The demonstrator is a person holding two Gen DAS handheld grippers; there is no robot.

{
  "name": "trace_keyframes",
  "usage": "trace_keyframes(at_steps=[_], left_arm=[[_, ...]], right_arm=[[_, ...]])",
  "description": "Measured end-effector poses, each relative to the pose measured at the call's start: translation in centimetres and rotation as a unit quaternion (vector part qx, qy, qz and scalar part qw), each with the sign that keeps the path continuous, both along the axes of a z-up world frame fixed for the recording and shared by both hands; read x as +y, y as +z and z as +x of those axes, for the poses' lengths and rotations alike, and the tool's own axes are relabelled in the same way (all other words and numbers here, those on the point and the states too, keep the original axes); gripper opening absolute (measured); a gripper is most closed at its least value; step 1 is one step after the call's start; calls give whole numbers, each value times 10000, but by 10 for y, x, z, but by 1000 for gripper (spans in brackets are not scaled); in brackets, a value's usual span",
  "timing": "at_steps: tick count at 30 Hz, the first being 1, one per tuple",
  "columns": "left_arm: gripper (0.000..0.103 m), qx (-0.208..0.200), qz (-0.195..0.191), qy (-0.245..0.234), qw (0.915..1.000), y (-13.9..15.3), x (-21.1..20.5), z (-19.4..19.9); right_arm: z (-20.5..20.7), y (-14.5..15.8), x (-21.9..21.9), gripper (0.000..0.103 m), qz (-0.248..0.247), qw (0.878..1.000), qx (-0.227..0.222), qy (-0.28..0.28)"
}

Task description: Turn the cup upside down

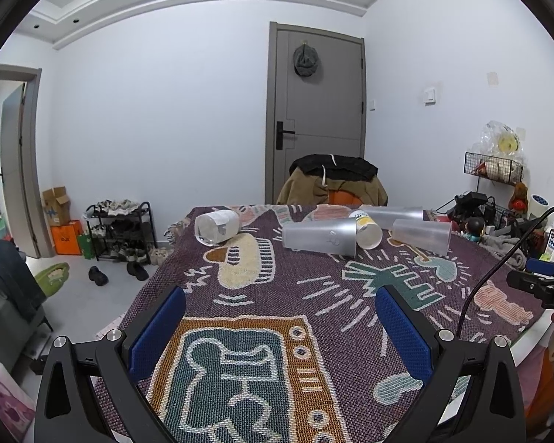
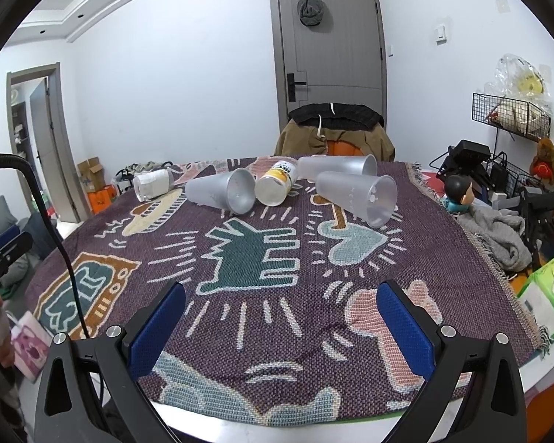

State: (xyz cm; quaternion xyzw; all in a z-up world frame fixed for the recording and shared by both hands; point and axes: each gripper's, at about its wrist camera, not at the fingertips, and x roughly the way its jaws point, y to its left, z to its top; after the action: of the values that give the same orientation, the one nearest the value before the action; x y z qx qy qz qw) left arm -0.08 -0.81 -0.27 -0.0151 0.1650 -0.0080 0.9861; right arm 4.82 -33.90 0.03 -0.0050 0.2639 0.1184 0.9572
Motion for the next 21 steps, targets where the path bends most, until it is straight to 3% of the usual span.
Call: trace_keyframes(at_steps=[15, 21], left_arm=[[103, 43, 8, -34, 10000, -4, 1, 5], [103, 85, -114, -68, 9999, -8, 8, 19]], right_arm=[[1, 0, -1, 103, 38, 10000, -48, -10], [8, 0, -1, 103, 70, 9999, 135, -23]])
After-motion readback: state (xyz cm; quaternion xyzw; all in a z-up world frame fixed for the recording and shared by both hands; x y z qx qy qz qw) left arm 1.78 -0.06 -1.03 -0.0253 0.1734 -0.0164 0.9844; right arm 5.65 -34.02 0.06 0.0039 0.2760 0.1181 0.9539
